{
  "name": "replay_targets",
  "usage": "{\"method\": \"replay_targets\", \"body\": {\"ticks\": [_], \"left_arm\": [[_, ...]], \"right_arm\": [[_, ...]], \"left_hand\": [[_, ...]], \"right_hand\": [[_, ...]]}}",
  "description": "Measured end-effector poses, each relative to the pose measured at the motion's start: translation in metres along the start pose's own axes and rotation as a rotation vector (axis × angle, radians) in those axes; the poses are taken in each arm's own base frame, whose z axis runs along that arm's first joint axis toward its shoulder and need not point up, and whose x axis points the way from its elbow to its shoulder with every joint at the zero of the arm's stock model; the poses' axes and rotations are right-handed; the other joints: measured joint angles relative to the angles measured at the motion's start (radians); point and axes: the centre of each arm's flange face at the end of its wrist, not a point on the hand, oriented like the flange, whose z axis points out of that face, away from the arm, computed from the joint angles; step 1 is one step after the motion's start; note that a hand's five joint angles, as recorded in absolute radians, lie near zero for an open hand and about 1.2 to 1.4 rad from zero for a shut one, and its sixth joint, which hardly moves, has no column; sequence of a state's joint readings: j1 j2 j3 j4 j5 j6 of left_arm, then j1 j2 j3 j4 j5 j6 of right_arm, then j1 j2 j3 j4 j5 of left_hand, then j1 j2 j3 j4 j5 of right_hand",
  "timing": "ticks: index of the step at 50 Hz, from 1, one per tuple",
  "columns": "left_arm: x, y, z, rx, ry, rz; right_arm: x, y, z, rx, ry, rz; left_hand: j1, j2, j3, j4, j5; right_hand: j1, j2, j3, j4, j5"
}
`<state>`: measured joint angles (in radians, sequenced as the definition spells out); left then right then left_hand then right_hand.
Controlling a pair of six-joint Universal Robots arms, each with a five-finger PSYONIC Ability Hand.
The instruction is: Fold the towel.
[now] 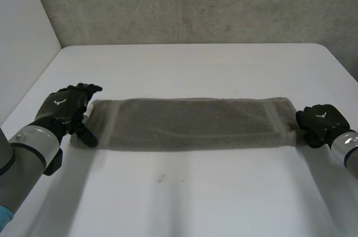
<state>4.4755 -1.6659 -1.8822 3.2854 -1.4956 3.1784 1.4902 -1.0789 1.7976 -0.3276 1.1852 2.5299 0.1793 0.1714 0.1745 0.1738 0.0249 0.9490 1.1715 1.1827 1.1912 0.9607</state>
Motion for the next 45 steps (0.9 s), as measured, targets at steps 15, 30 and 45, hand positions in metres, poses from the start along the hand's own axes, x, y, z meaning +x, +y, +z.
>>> {"method": "replay_targets", "body": {"ticks": [15,30,45], "left_arm": [[0.001,0.002,-0.003,-0.007,0.004,0.000],[0.001,0.002,-0.003,-0.004,0.003,0.000],[-0.001,-0.006,-0.006,0.024,-0.005,0.001]], "right_arm": [[0.006,0.007,0.001,-0.032,0.012,0.022],[0.071,0.019,0.006,-0.100,0.230,-0.069],[0.069,-0.075,-0.005,0.113,0.349,-0.247]], "left_hand": [[0.000,0.000,0.000,0.000,0.000],[0.000,0.000,0.000,0.000,0.000],[0.000,0.000,0.000,0.000,0.000]], "right_hand": [[-0.155,-0.250,-0.273,-0.280,-0.213],[-0.007,0.001,0.001,0.001,0.000],[0.001,0.001,0.001,0.001,0.012]]}}
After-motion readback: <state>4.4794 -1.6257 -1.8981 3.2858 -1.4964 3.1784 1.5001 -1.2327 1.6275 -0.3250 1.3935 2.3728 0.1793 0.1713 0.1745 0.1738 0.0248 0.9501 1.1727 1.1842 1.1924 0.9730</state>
